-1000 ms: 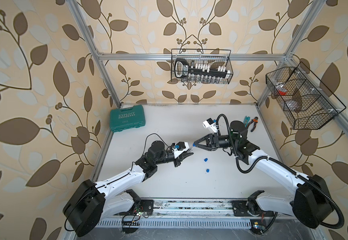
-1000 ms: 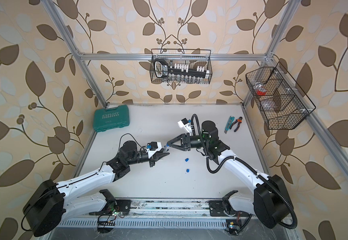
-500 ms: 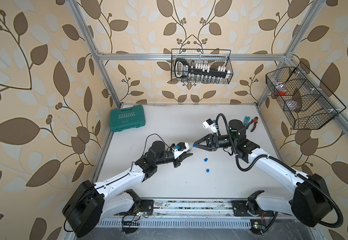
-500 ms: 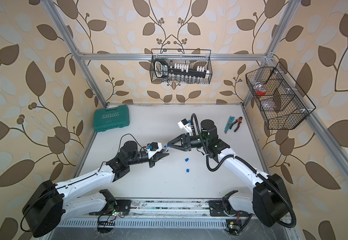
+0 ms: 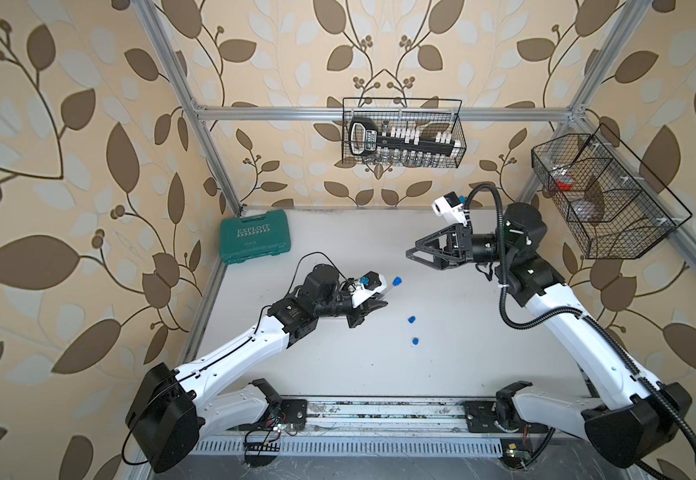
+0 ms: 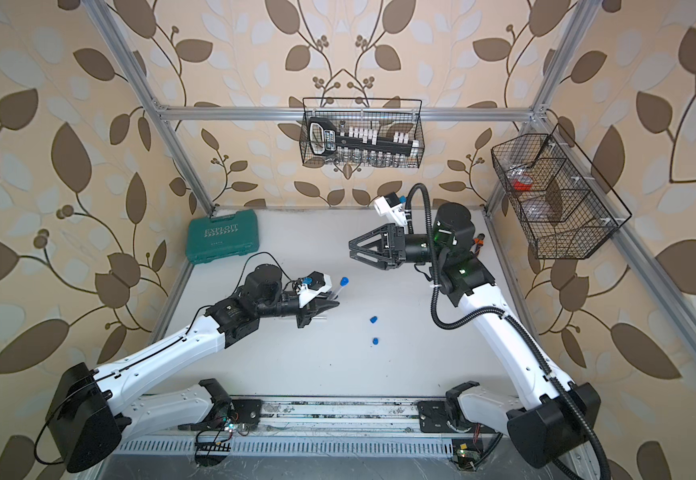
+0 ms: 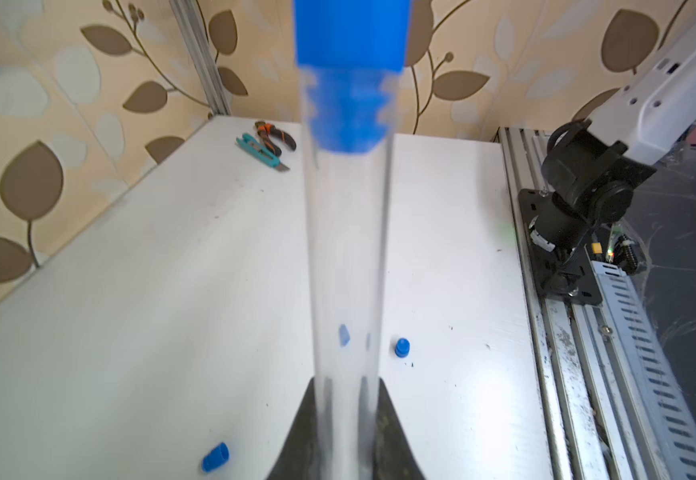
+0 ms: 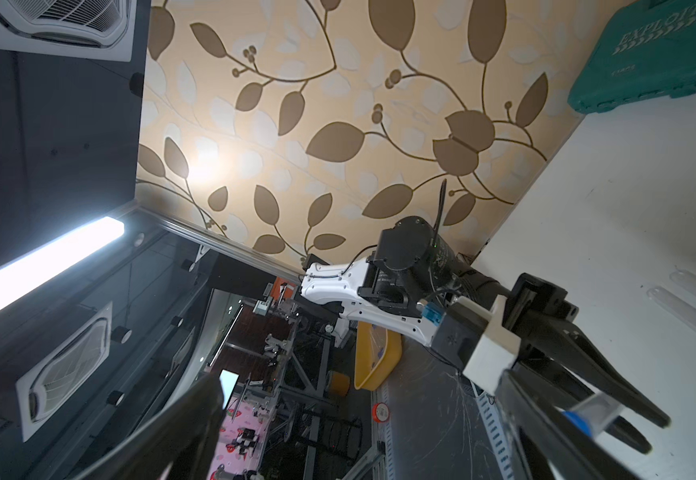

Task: Insert stoppers into test tubes
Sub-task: Insert the stopper into the test tube, then place the test tube at the center of the board.

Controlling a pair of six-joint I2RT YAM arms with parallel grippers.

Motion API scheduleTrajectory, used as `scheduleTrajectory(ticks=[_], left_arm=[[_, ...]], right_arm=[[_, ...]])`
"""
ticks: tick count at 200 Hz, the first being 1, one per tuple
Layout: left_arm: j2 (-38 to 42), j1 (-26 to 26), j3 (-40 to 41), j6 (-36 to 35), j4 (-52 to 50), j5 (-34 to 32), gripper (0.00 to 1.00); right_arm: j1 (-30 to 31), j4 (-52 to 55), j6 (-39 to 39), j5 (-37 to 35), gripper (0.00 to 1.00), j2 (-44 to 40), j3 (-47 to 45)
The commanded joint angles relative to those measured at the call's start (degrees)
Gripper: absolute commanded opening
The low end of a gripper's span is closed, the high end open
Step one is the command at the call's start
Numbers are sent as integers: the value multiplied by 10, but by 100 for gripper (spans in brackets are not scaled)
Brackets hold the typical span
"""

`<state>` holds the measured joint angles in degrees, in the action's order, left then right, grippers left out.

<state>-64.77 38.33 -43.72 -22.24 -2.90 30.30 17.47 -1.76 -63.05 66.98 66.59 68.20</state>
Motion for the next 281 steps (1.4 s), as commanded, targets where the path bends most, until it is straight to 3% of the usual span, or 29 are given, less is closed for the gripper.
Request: scheduleTrajectory(ticks=[1,17,37,81,128,163,210,281], left_arm=[[-21,5,-70,-49,-128,-64,0],[-60,1,-128,-112,-215,-132,0],[-122,-17,-200,-193,-299,-182,0],[-291,-60,-373,-352,-469,-235,0],[-443,-95,-506,-480,-562,-241,0],[-521,-126,-556,-501,-521,-237,0],[-605,-137,-622,-523,-541,-217,2],[-663,-137,-655,-514,-545,-229,3]], right_arm=[[-47,213,155,-93,99,-21,-26],[-77,343,262,-208,97,-29,-38],[-92,410,331,-313,93,-22,-55],[-93,450,396,-410,92,-17,-44],[-95,447,414,-392,92,-7,-62],[-95,441,414,-364,91,-4,-86],[-95,445,421,-342,90,16,-84],[-95,456,429,-326,90,35,-74]])
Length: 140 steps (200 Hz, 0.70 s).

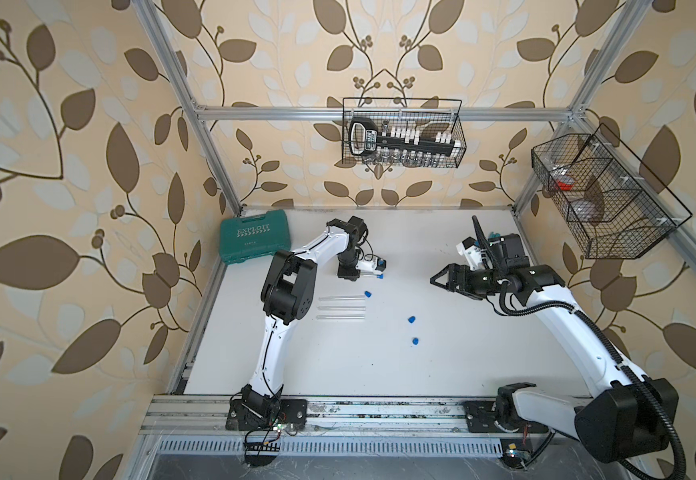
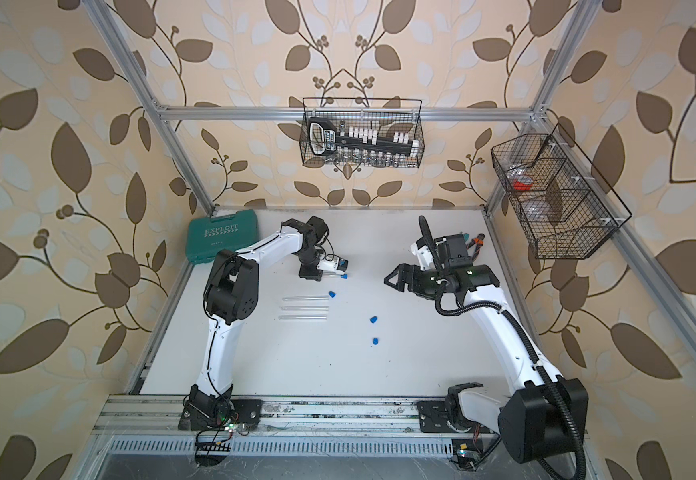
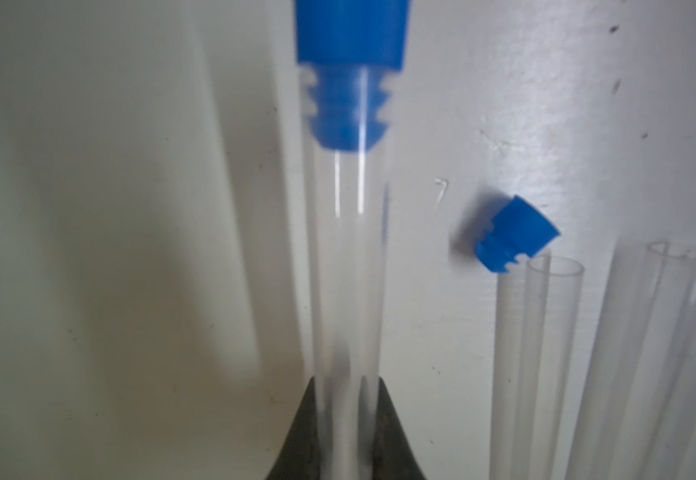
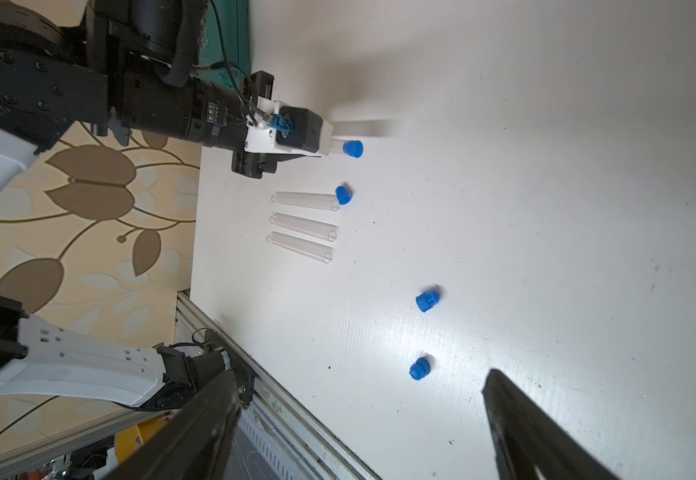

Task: Insert stoppers into test tubes
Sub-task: Place the test tube at the center of the board.

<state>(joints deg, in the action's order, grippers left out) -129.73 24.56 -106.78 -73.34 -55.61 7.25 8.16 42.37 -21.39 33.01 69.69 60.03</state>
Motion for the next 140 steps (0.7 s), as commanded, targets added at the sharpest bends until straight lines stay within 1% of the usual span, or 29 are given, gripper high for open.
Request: scheduleTrajectory(ticks=[1,11,58,70,106,140], left_arm=[[-14,1,-24,-3,-17,1,3],[-19,1,-25,0,-15,2,4],[-38,1,-38,2,-23,-5,14],[-41,1,-38,9,-16,-8,21],[-44,1,-42,8,-12,-5,28],[-34,1,-43,5,0,2,31]], right_arm=[[-2,15,13,13,90,4,7],[-2,17,15,14,90,4,9],[-2,21,17,13,89,6,8],[-2,21,17,13,89,7,8],[-2,26,19,14,89,9,12],[-2,28,20,14,89,7,12]])
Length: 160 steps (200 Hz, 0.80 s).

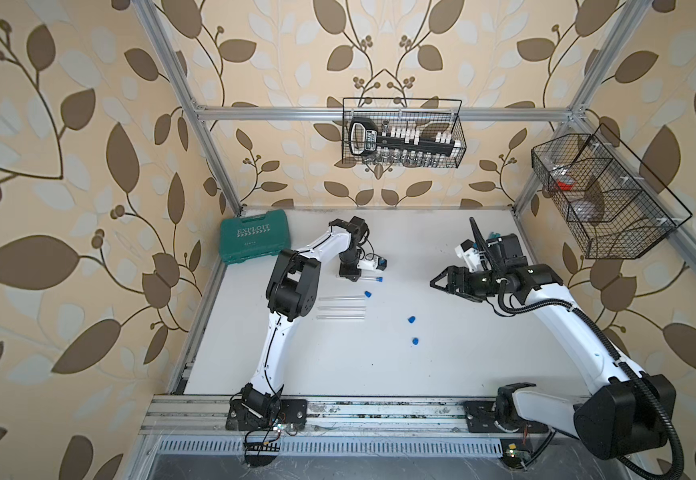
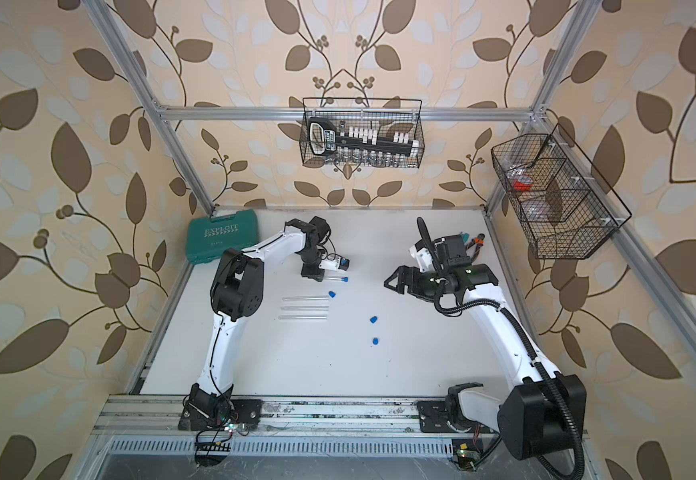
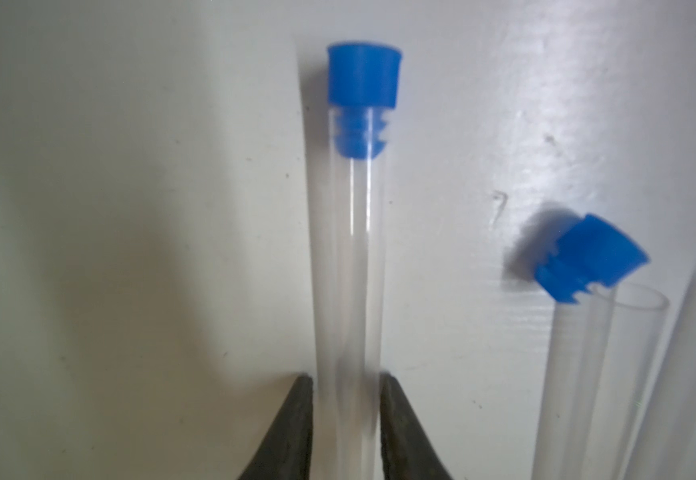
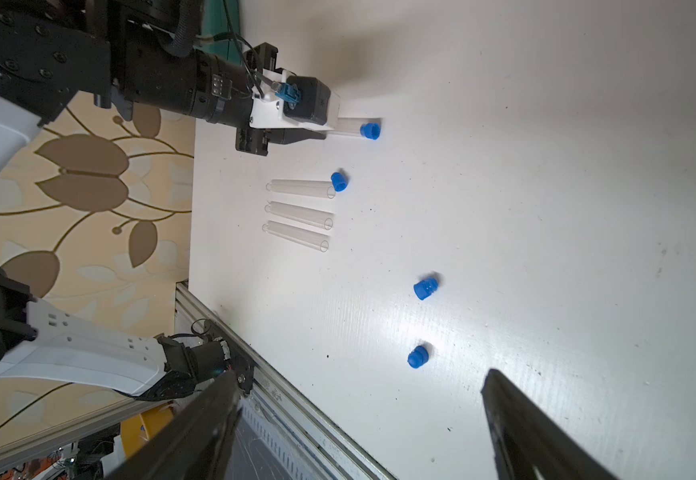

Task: Insert stoppers into test tubes
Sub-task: Place the test tube at the center of the board.

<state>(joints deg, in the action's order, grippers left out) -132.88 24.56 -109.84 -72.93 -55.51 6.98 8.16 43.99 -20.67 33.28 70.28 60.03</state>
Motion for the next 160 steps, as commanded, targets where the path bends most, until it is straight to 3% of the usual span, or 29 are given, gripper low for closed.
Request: scheduleTrajectory(ticks=[1,55,89,112,160], left_arm=[[-2,1,-12,1,-1,5,31],[79,5,18,-4,37,11,37],[194,8,85,6,81,26,41],[299,8,147,121,182,47,41],[470,8,239,334,241,90,42]], right_arm=[[-1,12,13,12,89,1,12],[-1,19,13,16,89,-9,13],[-2,22,15,13,91,-26,11],[-1,15,17,14,90,-40,9],[-5,-88,-12,-31,89,-105,-24]])
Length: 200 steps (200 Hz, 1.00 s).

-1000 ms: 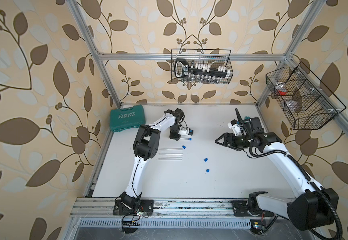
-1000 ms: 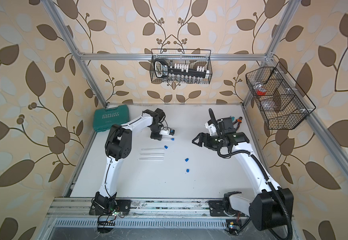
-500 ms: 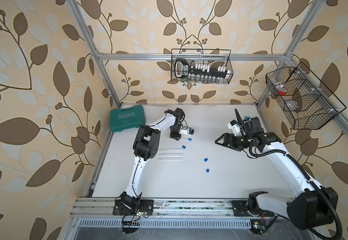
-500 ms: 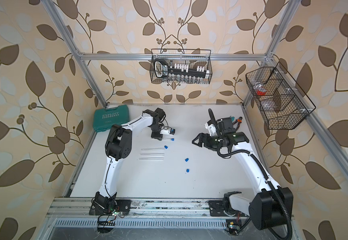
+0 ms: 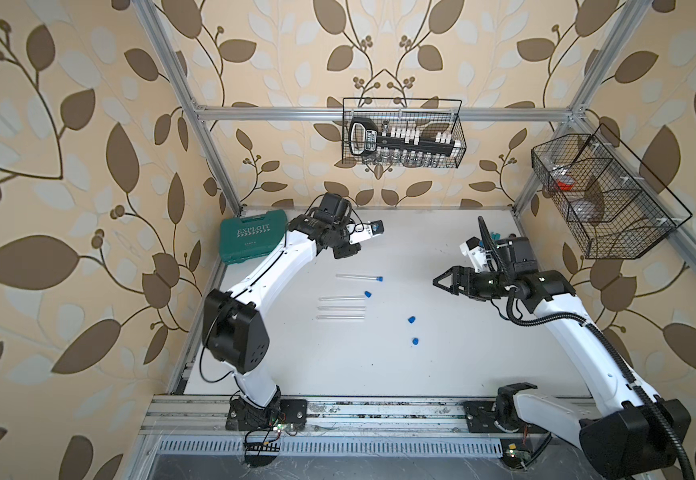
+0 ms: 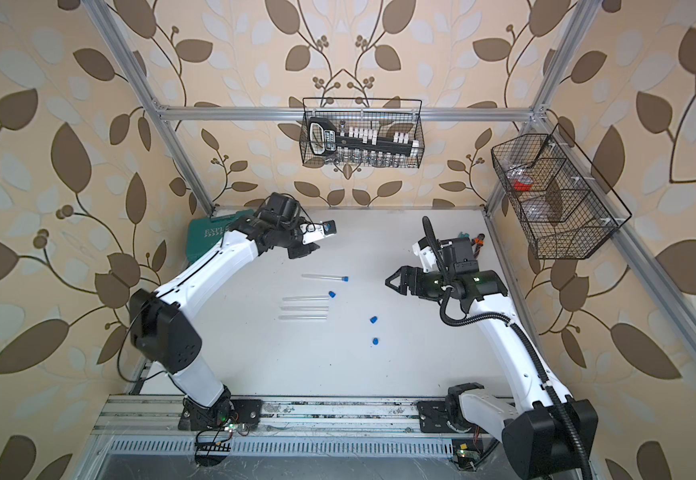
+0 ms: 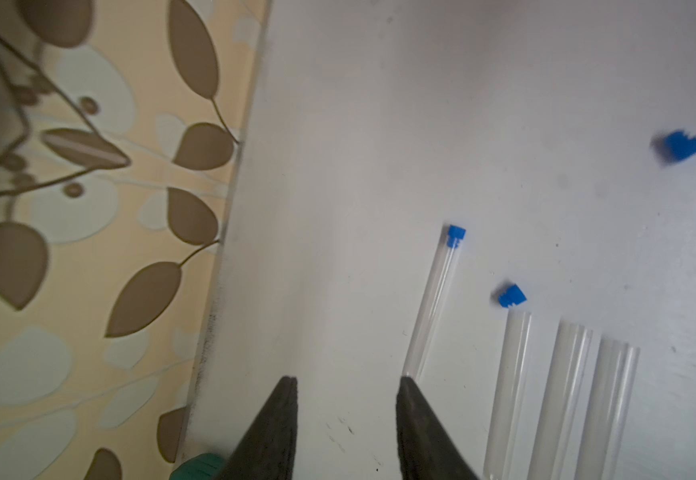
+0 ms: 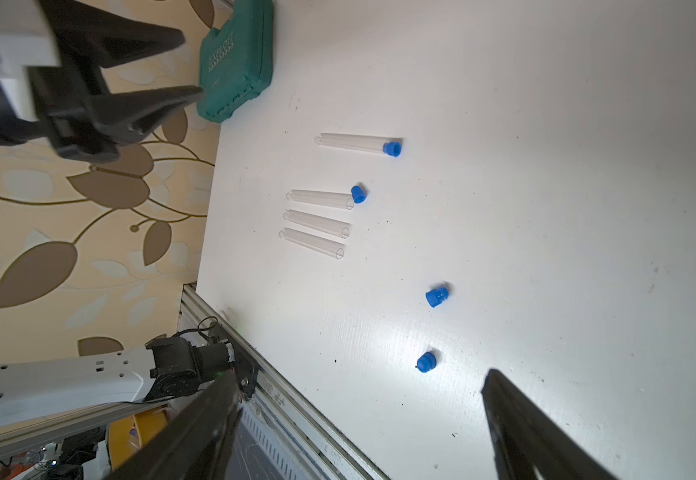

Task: Insert stoppers into test tubes
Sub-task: Place the test tube at the center of the board.

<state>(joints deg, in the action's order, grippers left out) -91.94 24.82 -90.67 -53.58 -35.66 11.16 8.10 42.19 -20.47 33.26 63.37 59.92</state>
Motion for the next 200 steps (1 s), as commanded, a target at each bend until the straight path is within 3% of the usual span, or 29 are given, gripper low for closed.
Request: scheduleTrajectory(ticks=[1,13,42,65,81,119,140,179,200], left_arm=[[65,6,51,145,44,50,42],[110,6,102,195,82,67,47],[190,6,242,320,203,80,46],[214,6,300,367,225,81,54],[212,6,308,297,162,124,54],[195,6,331,127,46,133,48],[183,6,310,95,-38,125,46],[195,18,397,8,-5,120,45],[170,18,406,-22,0,96,42]], right_arm=[[-5,-74,-15,-32,89,-38,-24],[-7,-124,-24,-50,89,-55,-50],[-11,-197,-51,-104,89,-56,-87],[-15,-202,-41,-105,89,-20,-69],[-20,-184,-25,-96,89,11,-42],[-22,-110,-8,-115,88,52,22],[-22,-68,7,-128,88,51,45],[-23,-52,18,-163,87,30,33],[-23,-52,17,-162,86,29,23]])
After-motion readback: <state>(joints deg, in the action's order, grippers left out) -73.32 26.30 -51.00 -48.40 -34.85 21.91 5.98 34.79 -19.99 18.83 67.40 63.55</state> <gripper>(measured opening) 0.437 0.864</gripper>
